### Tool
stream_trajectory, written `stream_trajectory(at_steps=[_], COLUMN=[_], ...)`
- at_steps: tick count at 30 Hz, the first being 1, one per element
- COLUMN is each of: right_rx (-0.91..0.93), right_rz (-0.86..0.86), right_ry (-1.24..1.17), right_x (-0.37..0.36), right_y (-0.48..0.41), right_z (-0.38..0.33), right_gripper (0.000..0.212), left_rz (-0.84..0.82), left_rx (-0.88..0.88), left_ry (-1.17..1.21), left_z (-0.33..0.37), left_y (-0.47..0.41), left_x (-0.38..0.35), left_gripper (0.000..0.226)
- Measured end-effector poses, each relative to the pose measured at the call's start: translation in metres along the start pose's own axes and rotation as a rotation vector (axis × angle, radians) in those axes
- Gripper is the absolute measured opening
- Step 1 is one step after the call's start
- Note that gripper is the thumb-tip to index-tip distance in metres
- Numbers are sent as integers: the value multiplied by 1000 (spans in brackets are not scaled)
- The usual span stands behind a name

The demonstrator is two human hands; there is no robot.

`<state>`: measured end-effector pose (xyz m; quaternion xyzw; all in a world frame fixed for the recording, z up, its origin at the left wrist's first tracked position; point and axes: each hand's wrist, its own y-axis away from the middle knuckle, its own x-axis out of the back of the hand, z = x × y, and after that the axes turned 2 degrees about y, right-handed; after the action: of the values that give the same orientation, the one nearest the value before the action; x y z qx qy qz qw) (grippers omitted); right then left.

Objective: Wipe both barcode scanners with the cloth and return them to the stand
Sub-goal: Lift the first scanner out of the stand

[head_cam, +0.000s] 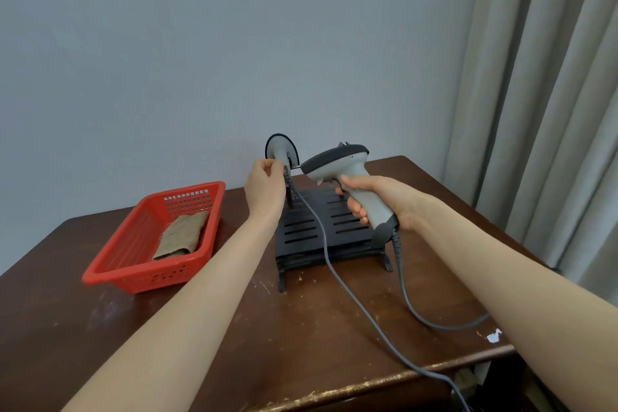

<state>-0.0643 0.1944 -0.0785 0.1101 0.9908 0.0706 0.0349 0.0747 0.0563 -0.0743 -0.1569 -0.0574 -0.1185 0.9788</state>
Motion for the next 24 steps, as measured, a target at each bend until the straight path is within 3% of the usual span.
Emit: stream_trajectory(at_steps=[24], right_rx=[-10], right_rz=[1], right_ry=[33], right_x=[1], right_y=[1], right_z=[-3], right_gripper=[25], left_rz=[16], left_rx=[34], left_ry=[11], left_z=[1], left_y=[-11], left_x=[0], left_gripper=[18])
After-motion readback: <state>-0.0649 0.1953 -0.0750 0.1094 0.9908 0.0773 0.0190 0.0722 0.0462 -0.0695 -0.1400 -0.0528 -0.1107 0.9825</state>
